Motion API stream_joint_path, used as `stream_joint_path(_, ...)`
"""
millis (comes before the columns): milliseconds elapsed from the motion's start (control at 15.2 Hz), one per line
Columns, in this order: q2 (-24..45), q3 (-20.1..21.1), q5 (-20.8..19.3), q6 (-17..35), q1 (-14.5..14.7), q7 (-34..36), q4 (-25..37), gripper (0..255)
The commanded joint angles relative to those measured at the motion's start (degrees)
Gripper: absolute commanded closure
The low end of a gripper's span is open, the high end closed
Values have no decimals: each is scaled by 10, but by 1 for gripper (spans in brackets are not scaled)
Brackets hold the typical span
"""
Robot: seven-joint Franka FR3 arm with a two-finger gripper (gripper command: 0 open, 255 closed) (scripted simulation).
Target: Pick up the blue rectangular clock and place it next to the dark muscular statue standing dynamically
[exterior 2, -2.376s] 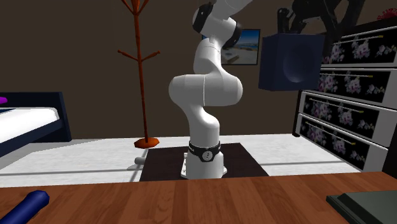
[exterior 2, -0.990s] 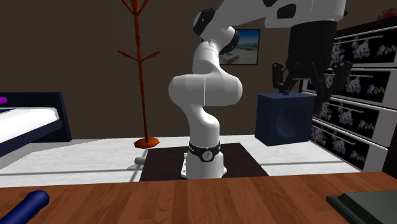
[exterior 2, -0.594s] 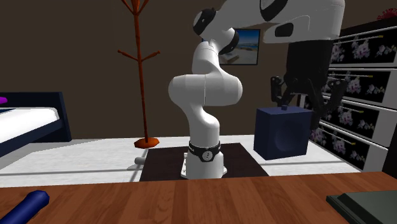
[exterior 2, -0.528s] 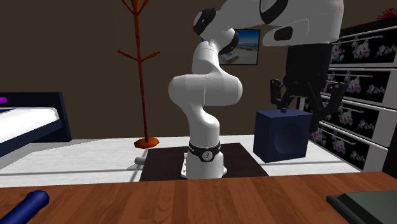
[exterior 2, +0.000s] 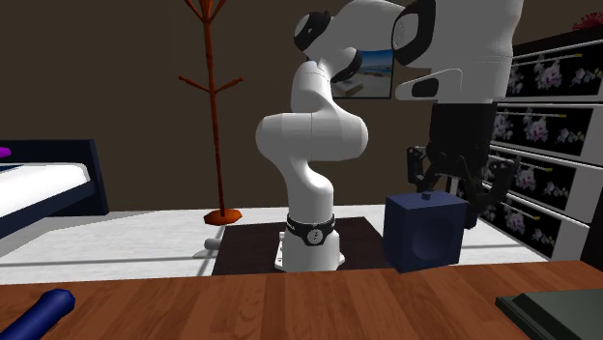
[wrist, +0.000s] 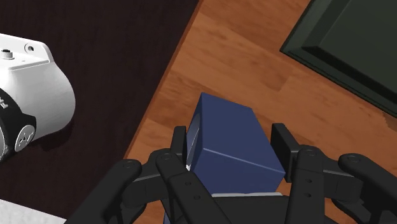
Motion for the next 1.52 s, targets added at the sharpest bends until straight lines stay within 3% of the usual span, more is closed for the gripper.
stream_joint_path(0,8,10,9,18,0,-1,-9,255)
stream_joint_path(528,42,52,45,88,5,-7,-47,255)
stream_joint_path(990,42,52,45,88,5,-7,-47,255)
stream_joint_path(1056,42,52,45,88,5,-7,-47,0)
stream_joint_path(1386,42,52,45,88,5,-7,-47,0)
stream_joint_path(1452,29,37,33,64,4,-5,-35,0)
